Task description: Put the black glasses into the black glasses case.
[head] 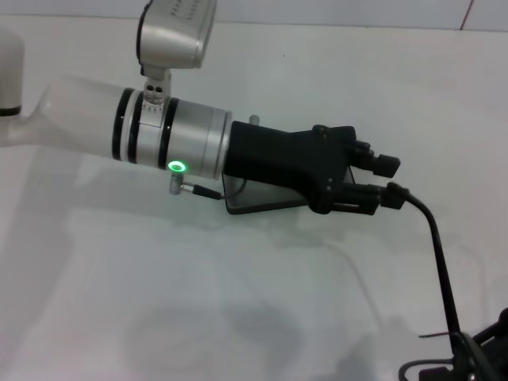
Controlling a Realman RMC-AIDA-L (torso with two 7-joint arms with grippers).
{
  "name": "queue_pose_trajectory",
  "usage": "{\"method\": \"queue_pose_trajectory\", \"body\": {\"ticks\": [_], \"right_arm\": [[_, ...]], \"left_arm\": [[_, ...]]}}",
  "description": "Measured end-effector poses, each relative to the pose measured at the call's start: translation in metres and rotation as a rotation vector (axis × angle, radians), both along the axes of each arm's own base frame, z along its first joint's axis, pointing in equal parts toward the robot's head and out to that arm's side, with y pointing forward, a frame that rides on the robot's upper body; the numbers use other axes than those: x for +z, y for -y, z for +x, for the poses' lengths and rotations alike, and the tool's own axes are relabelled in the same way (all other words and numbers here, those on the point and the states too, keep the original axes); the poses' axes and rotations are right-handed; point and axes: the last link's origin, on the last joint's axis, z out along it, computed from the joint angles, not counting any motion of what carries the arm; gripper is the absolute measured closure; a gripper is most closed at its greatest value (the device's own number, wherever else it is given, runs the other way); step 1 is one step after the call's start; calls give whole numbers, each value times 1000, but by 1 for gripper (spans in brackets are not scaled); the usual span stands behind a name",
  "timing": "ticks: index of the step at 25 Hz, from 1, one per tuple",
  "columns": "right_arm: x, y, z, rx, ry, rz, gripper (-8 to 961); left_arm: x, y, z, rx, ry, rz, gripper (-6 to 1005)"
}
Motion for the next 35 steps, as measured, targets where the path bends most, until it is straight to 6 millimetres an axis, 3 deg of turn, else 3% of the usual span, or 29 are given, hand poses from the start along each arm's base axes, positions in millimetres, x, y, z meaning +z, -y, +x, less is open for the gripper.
{"method": "queue_pose_trajectory", "body": {"ticks": [13,27,35], "right_arm": [[-20,-23,-16,-68,-106,-56,844],[-18,-49,-1,-417,-74,-64,844],[-19,-55,3,-465,-40,-55,844]], "left_arm": [[-27,1,28,-50,114,107,519],[-24,15,22,-114,230,184,520],[-24,12,20,-126,204,190,520]]}}
